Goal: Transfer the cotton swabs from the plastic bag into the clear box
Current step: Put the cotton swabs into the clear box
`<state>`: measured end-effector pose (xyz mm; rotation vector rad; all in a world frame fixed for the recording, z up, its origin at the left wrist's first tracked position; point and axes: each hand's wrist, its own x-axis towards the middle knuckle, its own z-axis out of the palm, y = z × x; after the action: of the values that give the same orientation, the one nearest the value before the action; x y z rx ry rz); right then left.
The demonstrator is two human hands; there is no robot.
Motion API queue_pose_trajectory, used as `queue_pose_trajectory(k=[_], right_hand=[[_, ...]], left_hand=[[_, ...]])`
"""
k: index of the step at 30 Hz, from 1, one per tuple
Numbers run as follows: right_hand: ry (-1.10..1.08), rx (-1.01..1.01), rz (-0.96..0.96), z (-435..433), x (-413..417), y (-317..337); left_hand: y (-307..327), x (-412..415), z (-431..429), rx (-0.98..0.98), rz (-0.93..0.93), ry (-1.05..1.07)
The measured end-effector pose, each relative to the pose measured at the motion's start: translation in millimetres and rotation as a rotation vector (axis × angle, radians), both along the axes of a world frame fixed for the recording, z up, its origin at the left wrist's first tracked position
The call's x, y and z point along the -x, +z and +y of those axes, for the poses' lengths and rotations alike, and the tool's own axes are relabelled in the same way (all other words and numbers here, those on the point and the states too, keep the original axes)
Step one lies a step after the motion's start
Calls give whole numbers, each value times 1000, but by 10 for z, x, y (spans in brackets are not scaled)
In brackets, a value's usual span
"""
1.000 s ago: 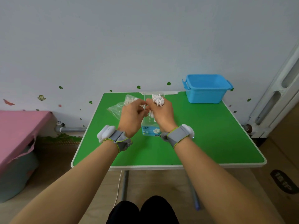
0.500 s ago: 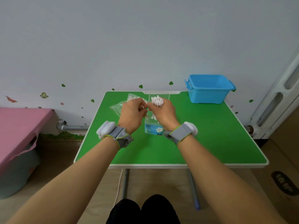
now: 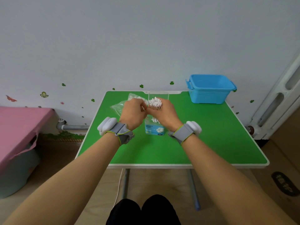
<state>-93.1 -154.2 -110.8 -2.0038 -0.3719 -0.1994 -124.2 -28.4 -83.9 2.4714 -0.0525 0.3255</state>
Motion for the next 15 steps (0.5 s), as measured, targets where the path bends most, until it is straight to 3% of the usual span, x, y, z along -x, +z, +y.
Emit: queue_pose_trajectory(k=[15], right_hand=[[-20, -97, -13, 35, 16, -18]], left_hand=[[43, 23, -49, -26, 34, 25]])
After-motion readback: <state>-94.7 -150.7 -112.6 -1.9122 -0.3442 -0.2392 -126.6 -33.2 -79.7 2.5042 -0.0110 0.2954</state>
